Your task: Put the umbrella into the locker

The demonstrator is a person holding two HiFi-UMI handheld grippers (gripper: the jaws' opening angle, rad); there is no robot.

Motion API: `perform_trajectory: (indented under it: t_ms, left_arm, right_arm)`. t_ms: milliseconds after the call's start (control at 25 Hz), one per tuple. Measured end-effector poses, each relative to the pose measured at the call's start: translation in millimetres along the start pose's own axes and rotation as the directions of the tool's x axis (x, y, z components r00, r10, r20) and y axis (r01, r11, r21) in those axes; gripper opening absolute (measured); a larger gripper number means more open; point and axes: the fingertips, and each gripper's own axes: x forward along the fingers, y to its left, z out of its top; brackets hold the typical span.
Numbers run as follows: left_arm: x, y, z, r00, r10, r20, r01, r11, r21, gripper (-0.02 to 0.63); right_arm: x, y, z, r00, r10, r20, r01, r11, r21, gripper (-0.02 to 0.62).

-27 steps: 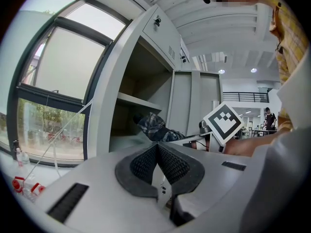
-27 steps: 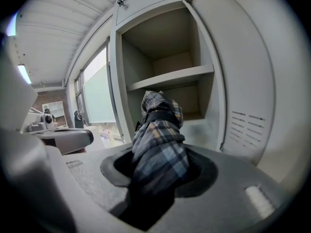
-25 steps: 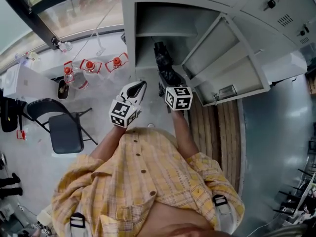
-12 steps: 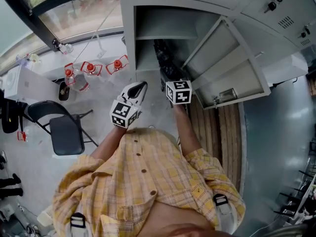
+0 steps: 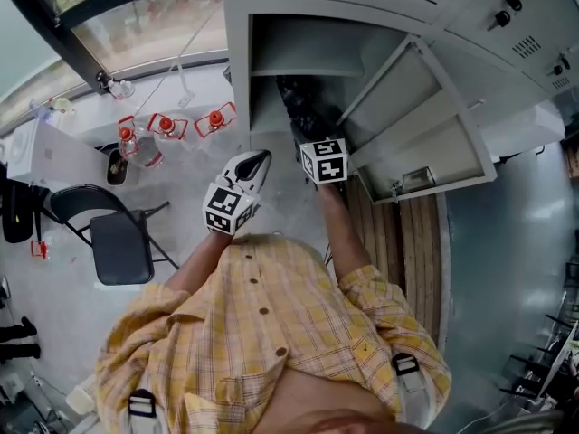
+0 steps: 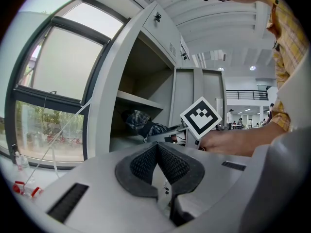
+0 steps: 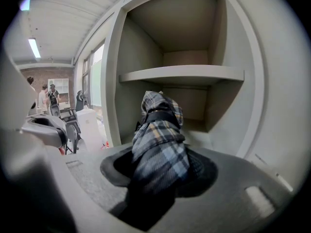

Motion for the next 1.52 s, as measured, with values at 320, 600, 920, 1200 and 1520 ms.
perform_trajectory:
  t_ms: [320, 600, 920, 1200, 1520]
  left_arm:
    - [2, 2, -5, 1.0, 0.0, -0.018, 0.0, 1.0, 0.007, 0.005]
    - [3, 5, -6, 1.0, 0.012, -0.021, -0.012, 1.0, 0.004, 0.005]
    - [2, 12, -9, 0.999, 0.031, -0.032, -0.031, 1.0, 0.006, 0.005]
    - [0, 22, -16, 0.997, 0.044, -0.056, -0.043, 0.999, 0.013, 0.005]
    - [6, 25, -13, 0.997, 0.054, -0.049, -0.053, 0.999, 0.01, 0.005]
  right_arm:
    - [21, -10, 13, 1.0, -0.01, -0.013, 0.009, 0.999, -0.038, 0.195]
    - [41, -11, 13, 0.999, -0.007, -0.037, 0.003, 0.994, -0.107, 0.196]
    - [59, -9, 7, 0.998, 0.006, -0.063, -0.016, 0.987, -0.158, 0.198]
    - [77, -15, 12, 0.996, 0.003, -0.094, -0.026, 0.968, -0.251, 0.198]
    - [95, -22, 6, 0.991, -0.011, -0.13, -0.024, 0.965, -0.262, 0.202]
